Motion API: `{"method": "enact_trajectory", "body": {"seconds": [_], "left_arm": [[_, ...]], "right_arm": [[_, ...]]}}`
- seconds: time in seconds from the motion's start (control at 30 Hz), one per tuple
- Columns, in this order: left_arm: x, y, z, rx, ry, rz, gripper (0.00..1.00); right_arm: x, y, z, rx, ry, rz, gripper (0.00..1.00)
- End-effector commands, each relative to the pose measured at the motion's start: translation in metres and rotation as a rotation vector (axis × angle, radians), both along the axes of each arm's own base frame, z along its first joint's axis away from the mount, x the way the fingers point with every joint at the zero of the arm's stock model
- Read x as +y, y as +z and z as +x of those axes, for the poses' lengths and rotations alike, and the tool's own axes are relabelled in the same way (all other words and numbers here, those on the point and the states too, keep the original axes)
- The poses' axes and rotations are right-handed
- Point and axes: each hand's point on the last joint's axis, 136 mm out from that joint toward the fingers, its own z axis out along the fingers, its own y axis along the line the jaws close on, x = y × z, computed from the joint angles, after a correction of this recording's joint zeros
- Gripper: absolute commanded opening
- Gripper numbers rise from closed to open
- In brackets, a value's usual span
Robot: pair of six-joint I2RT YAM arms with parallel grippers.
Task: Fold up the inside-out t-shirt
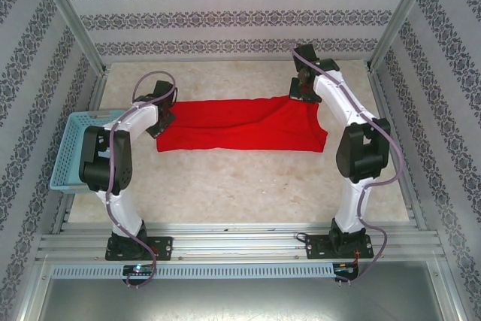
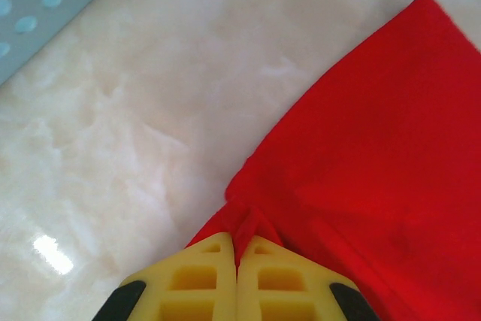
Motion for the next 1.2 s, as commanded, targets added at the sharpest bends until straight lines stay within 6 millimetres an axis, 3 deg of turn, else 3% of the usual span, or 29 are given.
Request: {"method": "enact_trajectory", "body": {"seconds": [0.0, 0.23, 0.6, 0.7, 0.77, 0.83, 0.93, 1.03, 1.17], "left_arm": [[0.008, -0.001, 0.006, 0.026, -0.003, 0.021, 0.0], [0.009, -0.013, 0.014, 0.067, -0.013, 0.035, 0.0], [0.016, -0.027, 0.02, 0.109, -0.009, 0.053, 0.05], [0.015, -0.028, 0.023, 0.106, -0.021, 0.045, 0.12], [0.015, -0.027, 0.025, 0.107, -0.033, 0.048, 0.18], [0.02, -0.018, 0.026, 0.105, -0.043, 0.055, 0.26], [0.027, 0.009, 0.031, 0.063, -0.077, 0.059, 0.39], [0.024, 0.042, 0.03, 0.006, -0.133, 0.075, 0.51], [0.009, 0.058, 0.012, -0.034, -0.198, 0.052, 0.6]], "right_arm": [[-0.009, -0.01, 0.008, 0.031, -0.005, -0.036, 0.04], [-0.007, -0.034, 0.025, 0.062, -0.009, -0.042, 0.05], [-0.021, -0.063, 0.041, 0.101, -0.045, -0.058, 0.07], [-0.023, -0.068, 0.047, 0.106, -0.046, -0.049, 0.17], [-0.024, -0.068, 0.05, 0.105, -0.044, -0.045, 0.33], [-0.028, -0.063, 0.051, 0.107, -0.047, -0.052, 0.42], [-0.029, -0.044, 0.042, 0.099, -0.038, -0.055, 0.46], [-0.015, -0.032, 0.018, 0.076, -0.006, 0.013, 0.48], [0.01, -0.041, -0.024, 0.062, 0.022, 0.099, 0.51]]}}
